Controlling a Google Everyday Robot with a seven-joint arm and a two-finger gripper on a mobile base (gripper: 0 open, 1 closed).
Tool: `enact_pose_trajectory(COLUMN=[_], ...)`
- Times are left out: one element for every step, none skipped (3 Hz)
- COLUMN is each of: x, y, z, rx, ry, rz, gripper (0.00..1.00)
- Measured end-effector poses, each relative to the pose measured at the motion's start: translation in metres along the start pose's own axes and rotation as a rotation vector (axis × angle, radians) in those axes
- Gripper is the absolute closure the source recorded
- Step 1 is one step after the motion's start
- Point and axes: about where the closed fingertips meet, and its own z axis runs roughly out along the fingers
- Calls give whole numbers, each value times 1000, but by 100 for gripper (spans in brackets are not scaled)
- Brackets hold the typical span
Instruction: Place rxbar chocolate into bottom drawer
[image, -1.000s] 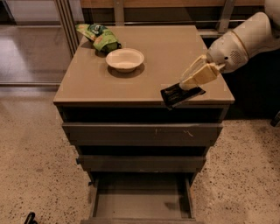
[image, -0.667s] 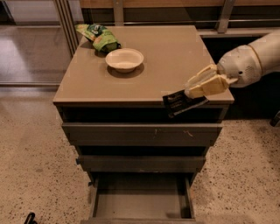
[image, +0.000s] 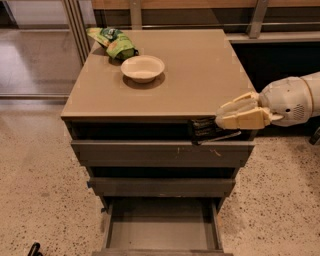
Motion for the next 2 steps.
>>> enact_pose_trajectory(x=[8, 16], y=[10, -12], z=[7, 18], rx=[105, 247], ry=[26, 71], rz=[-31, -51], gripper=[100, 100])
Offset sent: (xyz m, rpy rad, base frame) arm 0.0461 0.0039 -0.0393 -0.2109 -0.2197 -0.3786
